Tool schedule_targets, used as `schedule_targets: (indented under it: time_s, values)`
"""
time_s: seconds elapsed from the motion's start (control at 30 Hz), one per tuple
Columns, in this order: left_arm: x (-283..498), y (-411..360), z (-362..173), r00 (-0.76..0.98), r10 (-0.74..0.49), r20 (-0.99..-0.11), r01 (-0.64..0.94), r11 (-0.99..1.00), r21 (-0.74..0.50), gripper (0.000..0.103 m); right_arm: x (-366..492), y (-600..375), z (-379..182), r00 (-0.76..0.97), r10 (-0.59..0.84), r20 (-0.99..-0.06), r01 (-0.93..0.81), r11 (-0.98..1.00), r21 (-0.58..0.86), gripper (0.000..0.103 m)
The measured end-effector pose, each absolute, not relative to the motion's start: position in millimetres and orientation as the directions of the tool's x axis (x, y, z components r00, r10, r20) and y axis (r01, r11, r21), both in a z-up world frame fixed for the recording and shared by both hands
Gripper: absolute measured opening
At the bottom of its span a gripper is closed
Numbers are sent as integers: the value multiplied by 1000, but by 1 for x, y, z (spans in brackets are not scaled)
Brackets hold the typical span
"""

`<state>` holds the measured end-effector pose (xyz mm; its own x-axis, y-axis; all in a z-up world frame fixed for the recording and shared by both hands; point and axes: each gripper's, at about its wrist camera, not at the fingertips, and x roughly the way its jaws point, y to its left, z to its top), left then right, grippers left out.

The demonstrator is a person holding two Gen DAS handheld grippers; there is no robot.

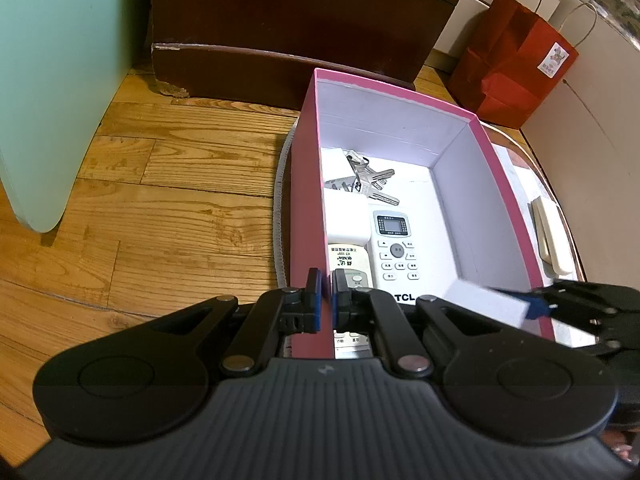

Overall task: Organize rigid objects
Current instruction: 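Carry the large charger into the box and open the right tool, then reach the right tool to the small white remote and grasp it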

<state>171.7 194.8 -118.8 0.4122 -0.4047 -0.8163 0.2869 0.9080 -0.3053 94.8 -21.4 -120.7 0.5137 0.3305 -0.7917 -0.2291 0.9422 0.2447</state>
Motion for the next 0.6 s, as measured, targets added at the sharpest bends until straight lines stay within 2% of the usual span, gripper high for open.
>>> schedule_targets:
  time_s: [0.1,0.23,0.37,0.47,0.6]
  values:
    - [172,194,-119,413,-403,-816,288,908,-303,3,114,-16,-136,408,324,-853,-193,944,267,57]
    - [172,194,-119,413,-404,-816,288,908,-304,3,134,-22,-159,292,379,-878,-73,924,375,57]
    - [171,194,-119,413,-404,-816,290,908,-303,3,141,-23,-170,262,328,-908,-9,941,337,62]
    - [171,194,-118,412,-403,-817,290,908,-302,4,139,-32,-168,270,352,-896,24,928,372,71]
    - [170,193,-118,414,-399,-818,292,910,-296,4,131,-46,-157,300,423,-855,8,896,445,70]
